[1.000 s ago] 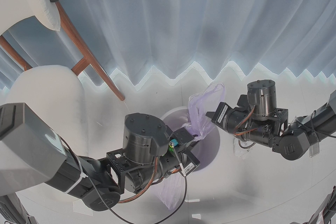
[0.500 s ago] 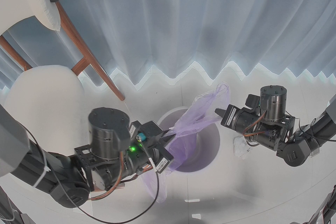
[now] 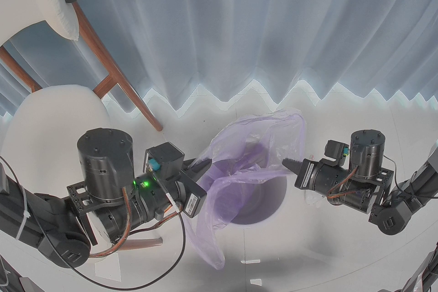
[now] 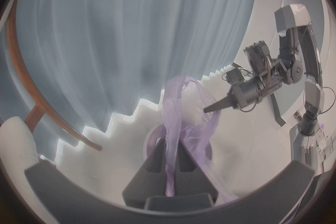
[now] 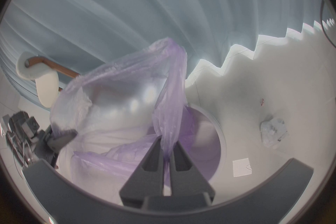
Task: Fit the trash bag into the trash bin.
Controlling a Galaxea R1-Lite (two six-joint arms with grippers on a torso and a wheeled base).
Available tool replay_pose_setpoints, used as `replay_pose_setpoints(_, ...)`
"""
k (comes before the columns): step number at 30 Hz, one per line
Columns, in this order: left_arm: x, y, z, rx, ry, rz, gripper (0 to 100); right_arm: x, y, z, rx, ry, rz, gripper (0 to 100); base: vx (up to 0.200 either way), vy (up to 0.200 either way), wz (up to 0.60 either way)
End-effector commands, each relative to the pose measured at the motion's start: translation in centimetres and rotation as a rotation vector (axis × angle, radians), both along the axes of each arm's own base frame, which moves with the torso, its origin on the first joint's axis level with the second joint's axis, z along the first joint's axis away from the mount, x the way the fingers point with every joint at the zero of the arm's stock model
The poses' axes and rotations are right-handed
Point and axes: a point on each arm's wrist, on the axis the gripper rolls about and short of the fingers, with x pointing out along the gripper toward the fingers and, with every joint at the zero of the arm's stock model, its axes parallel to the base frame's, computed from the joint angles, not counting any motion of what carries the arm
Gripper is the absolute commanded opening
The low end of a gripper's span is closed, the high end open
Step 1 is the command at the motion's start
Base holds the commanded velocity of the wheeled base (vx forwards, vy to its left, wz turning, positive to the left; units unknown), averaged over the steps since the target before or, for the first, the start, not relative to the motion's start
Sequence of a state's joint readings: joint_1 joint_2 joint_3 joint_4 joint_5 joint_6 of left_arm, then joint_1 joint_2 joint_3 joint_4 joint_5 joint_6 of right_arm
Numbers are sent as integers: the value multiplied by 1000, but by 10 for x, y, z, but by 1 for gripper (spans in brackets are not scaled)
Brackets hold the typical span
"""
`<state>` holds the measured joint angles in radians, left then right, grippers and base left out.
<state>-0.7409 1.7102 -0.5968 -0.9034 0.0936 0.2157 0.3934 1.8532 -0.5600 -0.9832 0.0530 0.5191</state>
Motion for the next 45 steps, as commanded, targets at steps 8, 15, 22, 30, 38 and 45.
replay_pose_setpoints(8, 7, 3, 0, -74, 58, 43, 0, -6, -5, 2, -35, -46, 51, 0, 0, 0, 0)
replay_pose_setpoints(15, 29, -6, -16, -221, 222, 96, 0, -4, -20, -1, -76, -45, 36, 0, 0, 0, 0)
replay_pose_setpoints(22, 45, 4, -20, -284, 307, 6, 0, 5, -45, 0, -53, -27, 30, 0, 0, 0, 0)
replay_pose_setpoints(30, 61, 7, -34, -329, 377, -9, 0, 6, -59, 2, -31, 72, 81, 0, 0, 0, 0)
replay_pose_setpoints(38, 87, -17, -20, -591, 479, 83, 0, 26, -65, 4, -14, 101, 111, 0, 0, 0, 0)
replay_pose_setpoints(45, 104, -24, -21, -732, 559, 128, 0, 45, -65, -3, -19, 100, 109, 0, 0, 0, 0)
